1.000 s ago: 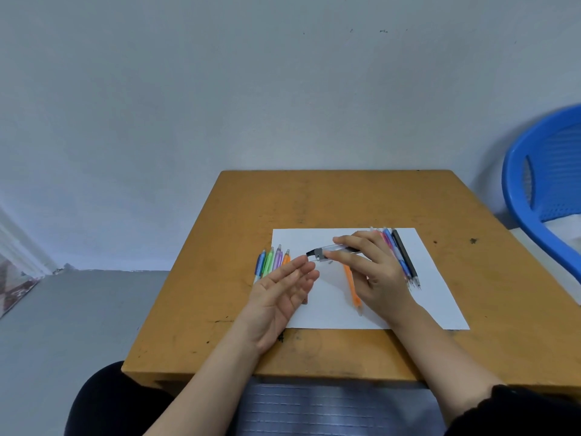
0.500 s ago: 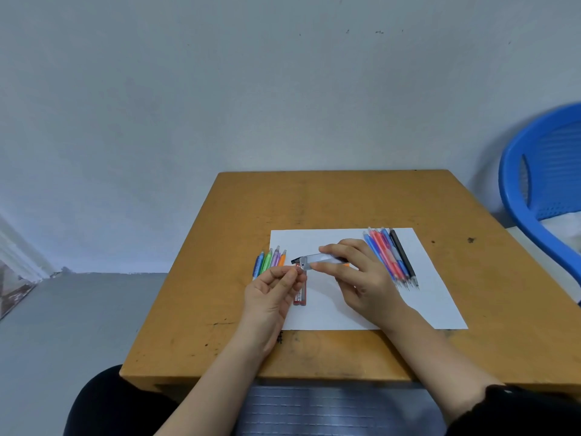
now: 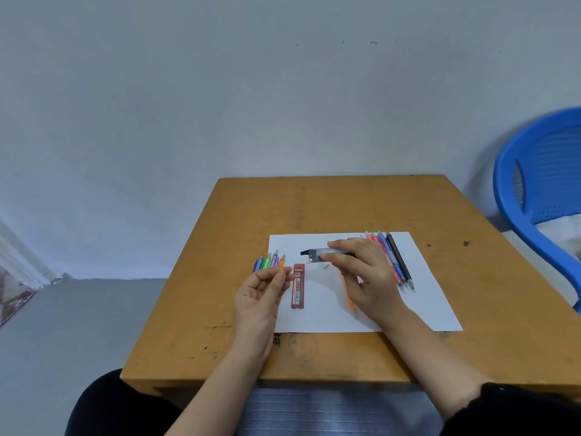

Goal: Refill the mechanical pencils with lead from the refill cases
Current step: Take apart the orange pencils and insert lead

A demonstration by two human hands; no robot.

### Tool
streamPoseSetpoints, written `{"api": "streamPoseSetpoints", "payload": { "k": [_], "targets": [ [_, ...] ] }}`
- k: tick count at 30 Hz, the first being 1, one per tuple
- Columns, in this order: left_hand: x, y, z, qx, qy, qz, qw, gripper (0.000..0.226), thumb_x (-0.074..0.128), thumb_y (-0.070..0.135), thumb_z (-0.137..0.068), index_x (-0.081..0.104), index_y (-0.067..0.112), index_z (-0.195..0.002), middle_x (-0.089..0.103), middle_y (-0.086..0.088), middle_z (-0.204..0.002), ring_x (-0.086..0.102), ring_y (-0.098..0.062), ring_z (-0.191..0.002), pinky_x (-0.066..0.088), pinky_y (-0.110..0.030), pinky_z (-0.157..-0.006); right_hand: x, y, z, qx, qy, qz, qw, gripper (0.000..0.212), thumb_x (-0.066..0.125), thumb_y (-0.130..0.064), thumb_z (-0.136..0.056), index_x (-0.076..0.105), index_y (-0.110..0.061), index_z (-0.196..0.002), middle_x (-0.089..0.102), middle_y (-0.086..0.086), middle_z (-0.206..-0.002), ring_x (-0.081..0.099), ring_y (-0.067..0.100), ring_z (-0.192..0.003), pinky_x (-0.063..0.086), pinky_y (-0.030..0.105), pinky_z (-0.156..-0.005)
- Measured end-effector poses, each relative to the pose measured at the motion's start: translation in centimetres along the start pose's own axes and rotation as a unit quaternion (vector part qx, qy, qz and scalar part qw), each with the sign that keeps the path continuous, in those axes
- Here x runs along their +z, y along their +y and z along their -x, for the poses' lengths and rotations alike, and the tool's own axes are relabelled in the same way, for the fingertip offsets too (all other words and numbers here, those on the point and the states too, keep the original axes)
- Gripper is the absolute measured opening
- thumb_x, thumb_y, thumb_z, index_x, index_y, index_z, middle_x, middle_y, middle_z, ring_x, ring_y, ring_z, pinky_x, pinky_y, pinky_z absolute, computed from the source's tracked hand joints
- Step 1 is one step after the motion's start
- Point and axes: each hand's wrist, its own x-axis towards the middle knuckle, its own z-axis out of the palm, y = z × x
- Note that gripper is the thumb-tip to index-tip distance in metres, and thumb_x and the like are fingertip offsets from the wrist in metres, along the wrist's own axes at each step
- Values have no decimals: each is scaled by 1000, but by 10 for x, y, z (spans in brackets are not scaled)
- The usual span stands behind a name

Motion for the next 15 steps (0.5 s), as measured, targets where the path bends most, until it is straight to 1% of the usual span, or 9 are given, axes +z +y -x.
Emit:
{"api": "streamPoseSetpoints", "payload": {
  "k": [2, 5, 8, 10, 13, 15],
  "targets": [
    [0, 0, 0, 1, -4, 6, 1000, 22, 65, 12, -72, 64, 2, -91, 74, -9, -87, 69, -13, -81, 55, -18, -71, -2, -1, -2, 37, 21, -3, 999, 32, 62, 11, -79, 72, -7, -103, 68, 7, -104, 61, 22, -98, 45, 35, -87],
    [0, 1, 0, 0, -2, 7, 1000, 21, 64, 12, -73, 63, 2, -91, 74, -9, -88, 70, -14, -82, 55, -17, -68, -4, 1, -1, 77, 54, -11, 995, 28, 62, 7, -80, 71, -7, -103, 68, 5, -104, 61, 19, -101, 44, 33, -91],
    [2, 1, 1, -1, -2, 0, 1000, 22, 65, 11, -71, 64, 2, -91, 74, -9, -87, 70, -14, -80, 54, -16, -65, -5, 0, -1, 76, 54, -22, 995, 25, 60, 1, -84, 70, -7, -105, 68, 5, -105, 60, 18, -102, 43, 30, -94],
    [3, 2, 2, -2, -6, -15, 1000, 27, 68, 11, -69, 64, 2, -94, 74, -9, -89, 71, -14, -80, 54, -17, -64, -5, -1, -2, 72, 46, -28, 996, 24, 59, 0, -85, 70, -6, -104, 68, 5, -104, 61, 19, -102, 43, 28, -94],
    [5, 2, 1, -23, -10, -30, 999, 40, 73, 14, -64, 66, 5, -103, 74, -11, -95, 71, -16, -87, 56, -19, -68, -5, -2, -1, 70, 37, -28, 996, 24, 61, 3, -83, 70, -5, -104, 68, 7, -104, 60, 19, -101, 41, 24, -95],
    [7, 2, -1, -39, -11, -30, 999, 44, 73, 14, -64, 67, 4, -107, 74, -11, -97, 71, -18, -88, 56, -21, -70, -6, -2, -1, 69, 31, -28, 997, 25, 61, 2, -83, 70, -5, -105, 68, 6, -105, 60, 18, -102, 41, 24, -96]
  ]
}}
